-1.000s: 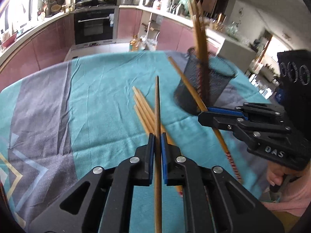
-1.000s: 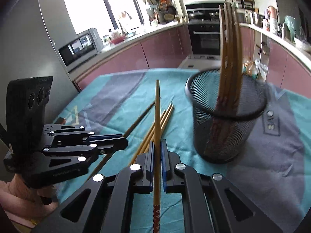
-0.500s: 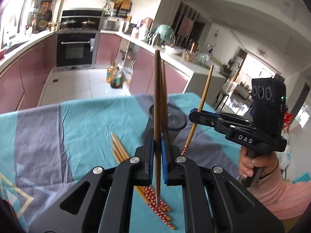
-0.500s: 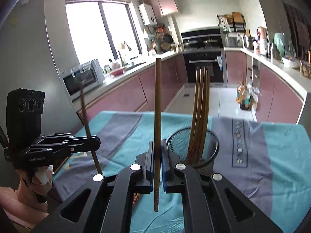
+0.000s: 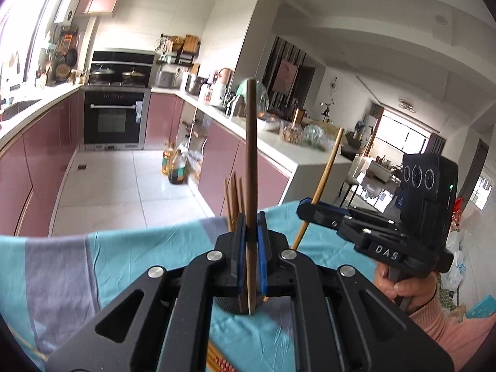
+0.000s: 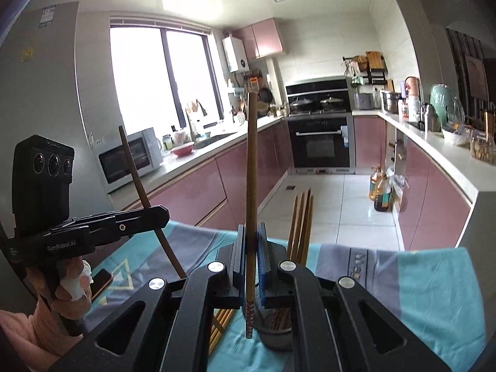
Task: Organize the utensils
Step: 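Lift both held chopsticks upright toward the mesh holder, then lower the left tool's chopstick into the holder while the right tool releases its chopstick there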
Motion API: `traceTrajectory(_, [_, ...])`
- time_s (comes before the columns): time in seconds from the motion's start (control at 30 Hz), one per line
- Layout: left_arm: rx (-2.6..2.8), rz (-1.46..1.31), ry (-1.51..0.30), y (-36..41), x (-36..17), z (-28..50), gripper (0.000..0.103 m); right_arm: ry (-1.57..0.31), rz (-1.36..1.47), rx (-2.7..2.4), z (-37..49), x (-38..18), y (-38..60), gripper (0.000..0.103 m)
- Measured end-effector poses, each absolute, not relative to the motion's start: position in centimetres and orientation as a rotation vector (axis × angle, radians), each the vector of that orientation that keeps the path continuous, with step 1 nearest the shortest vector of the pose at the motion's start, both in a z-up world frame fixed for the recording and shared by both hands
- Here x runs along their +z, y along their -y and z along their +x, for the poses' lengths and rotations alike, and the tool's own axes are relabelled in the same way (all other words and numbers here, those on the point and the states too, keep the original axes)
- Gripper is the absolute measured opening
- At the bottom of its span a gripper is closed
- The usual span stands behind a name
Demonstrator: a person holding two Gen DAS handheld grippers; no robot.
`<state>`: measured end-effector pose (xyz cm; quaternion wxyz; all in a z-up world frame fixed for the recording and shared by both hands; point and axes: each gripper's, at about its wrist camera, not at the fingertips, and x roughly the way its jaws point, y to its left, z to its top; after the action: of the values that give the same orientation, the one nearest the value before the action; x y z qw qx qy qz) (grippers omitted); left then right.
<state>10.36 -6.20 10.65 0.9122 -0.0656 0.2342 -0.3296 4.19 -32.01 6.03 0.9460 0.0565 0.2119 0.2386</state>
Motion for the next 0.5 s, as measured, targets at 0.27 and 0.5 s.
traceTrajectory(0.27, [-0.673, -0.119, -0.449, 8.3, 12.8, 11.3, 0.007, -0.433, 0.14, 0.447, 6.4, 5.4, 32.9, 0.006])
traceTrajectory(0.5, [-0.633, -0.018, -0.554, 10.8, 9.4, 12.8, 0.007, -0.529, 0.128, 0.435, 8.0, 2.6, 32.2, 0.006])
